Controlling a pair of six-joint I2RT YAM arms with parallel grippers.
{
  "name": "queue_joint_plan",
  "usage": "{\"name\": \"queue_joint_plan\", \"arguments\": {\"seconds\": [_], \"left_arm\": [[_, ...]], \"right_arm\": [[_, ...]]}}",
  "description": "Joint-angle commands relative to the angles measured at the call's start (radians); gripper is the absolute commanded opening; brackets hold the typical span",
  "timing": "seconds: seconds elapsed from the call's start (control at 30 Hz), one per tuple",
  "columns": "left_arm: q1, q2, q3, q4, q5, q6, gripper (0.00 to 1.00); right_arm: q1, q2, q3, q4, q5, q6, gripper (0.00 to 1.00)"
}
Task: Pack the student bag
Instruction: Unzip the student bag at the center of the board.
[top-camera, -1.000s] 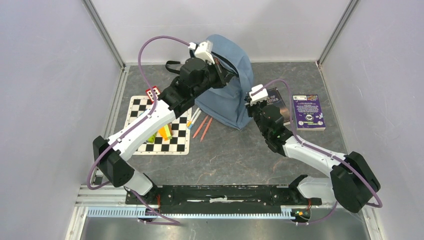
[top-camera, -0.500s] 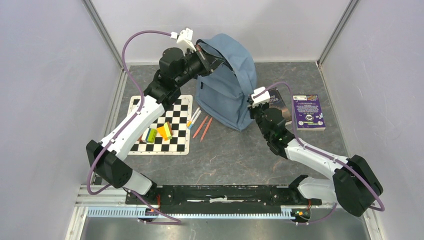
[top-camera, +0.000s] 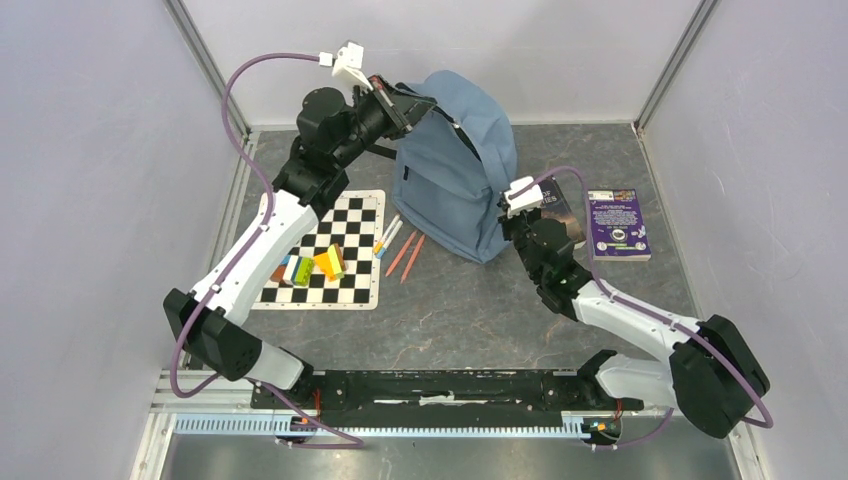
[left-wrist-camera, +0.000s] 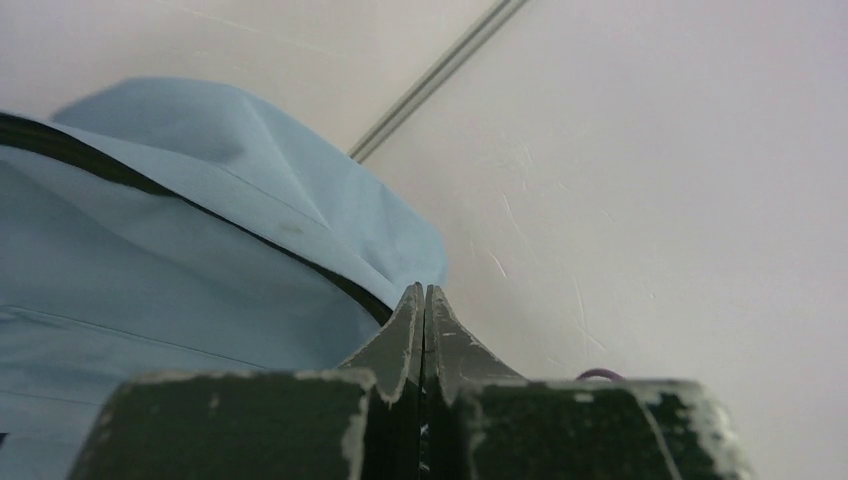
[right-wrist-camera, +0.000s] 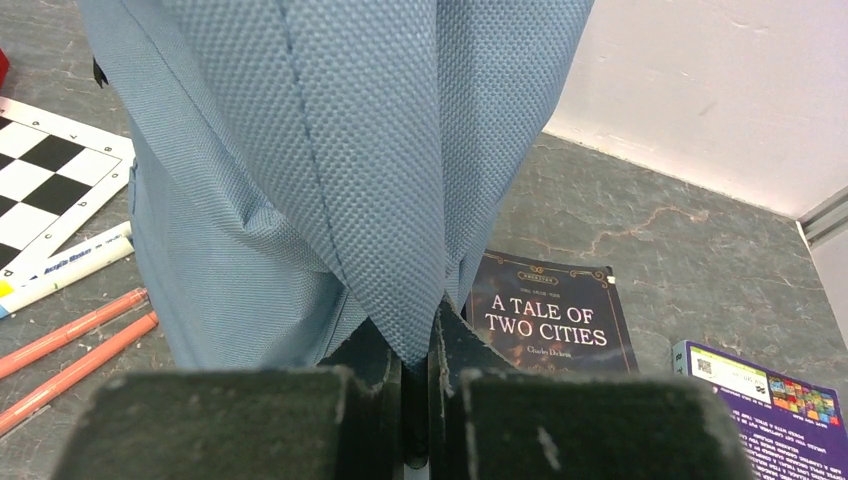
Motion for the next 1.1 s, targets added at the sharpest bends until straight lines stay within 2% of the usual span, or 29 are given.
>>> {"name": "queue_joint_plan", "arguments": {"seconds": [0.0,0.1,0.23,0.3,0.43,0.53,0.67,0.8,0.9,1.07], "left_arm": [[0.047,-0.012,0.06,0.014,-0.06,-0.004,0.02],[0.076,-0.016,0.051,-0.001,-0.09,-0.001,0.02],[0.087,-0.006,0.05,-0.041,-0.085,0.025,0.02],[0.087,-0.002,0.045,-0.04,-0.055,0.025,0.02],[0.087,-0.015,-0.002,-0.011,0.0,0.01,0.02],[0.087,-0.036,-0.038,0.021,0.006,0.0,0.02],[0.087,-0.049,-0.068,0.025,0.021,-0.015,0.02],[0.086,-0.057,-0.082,0.027,0.036,-0.022,0.02],[0.088,-0.067,-0.093,0.026,0.037,-0.023,0.02],[0.087,-0.076,-0.105,0.029,0.037,-0.028,0.02]], "right_arm": [[-0.006,-0.034,-0.022,-0.048,0.05,-0.018,0.0],[-0.007,-0.049,-0.023,-0.058,0.051,-0.02,0.0],[-0.006,-0.079,-0.02,-0.072,0.026,-0.026,0.12],[-0.006,-0.094,-0.01,-0.088,0.001,-0.035,0.26],[-0.007,-0.135,0.039,-0.161,-0.022,-0.027,0.71],[-0.006,-0.182,0.085,-0.22,-0.058,-0.014,0.88],[-0.006,-0.236,0.132,-0.256,-0.156,0.008,0.97],[-0.006,-0.248,0.201,-0.267,-0.273,0.02,0.98],[-0.007,-0.214,0.29,-0.278,-0.35,0.003,0.98],[-0.006,-0.092,0.463,-0.294,-0.384,-0.041,0.98]]}}
